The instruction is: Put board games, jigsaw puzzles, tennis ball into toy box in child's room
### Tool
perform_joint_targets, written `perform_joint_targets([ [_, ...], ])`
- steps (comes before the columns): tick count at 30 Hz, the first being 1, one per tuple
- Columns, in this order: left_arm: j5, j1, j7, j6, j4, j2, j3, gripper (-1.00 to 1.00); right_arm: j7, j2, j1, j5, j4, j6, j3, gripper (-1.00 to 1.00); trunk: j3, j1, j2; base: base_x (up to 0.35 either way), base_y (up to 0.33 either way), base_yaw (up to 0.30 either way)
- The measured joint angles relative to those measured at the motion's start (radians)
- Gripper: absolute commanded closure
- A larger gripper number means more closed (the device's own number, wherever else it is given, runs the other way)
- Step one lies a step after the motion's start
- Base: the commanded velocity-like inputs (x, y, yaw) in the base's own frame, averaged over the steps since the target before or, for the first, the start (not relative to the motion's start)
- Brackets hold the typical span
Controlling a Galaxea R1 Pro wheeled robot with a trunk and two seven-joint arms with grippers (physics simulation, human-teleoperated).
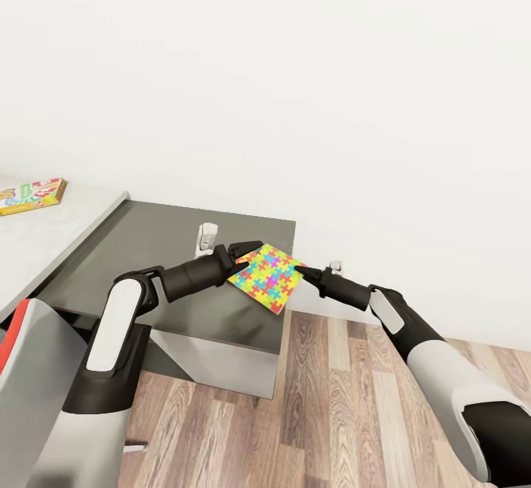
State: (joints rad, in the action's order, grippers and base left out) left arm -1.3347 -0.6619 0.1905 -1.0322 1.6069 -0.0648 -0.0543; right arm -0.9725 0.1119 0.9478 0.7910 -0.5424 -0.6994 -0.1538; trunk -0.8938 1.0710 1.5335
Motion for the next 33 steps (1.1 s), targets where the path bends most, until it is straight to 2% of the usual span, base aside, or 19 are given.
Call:
perform_joint_targets([
  [26,0.000,-0.001,-0.003,0.000,0.000,0.000,0.000,-1.00,-0.001,-0.001,-0.002,-0.001,-0.002,-0.006,0.002,1.00,0.000,0.000,0.000,0.000,0.000,0.000],
  [33,0.001,0.004,-0.066,0.000,0.000,0.003,-0.018,-1.00,-0.002,0.001,-0.002,-0.001,-0.002,-0.009,0.006,1.00,0.000,0.000,0.000,0.000,0.000,0.000],
])
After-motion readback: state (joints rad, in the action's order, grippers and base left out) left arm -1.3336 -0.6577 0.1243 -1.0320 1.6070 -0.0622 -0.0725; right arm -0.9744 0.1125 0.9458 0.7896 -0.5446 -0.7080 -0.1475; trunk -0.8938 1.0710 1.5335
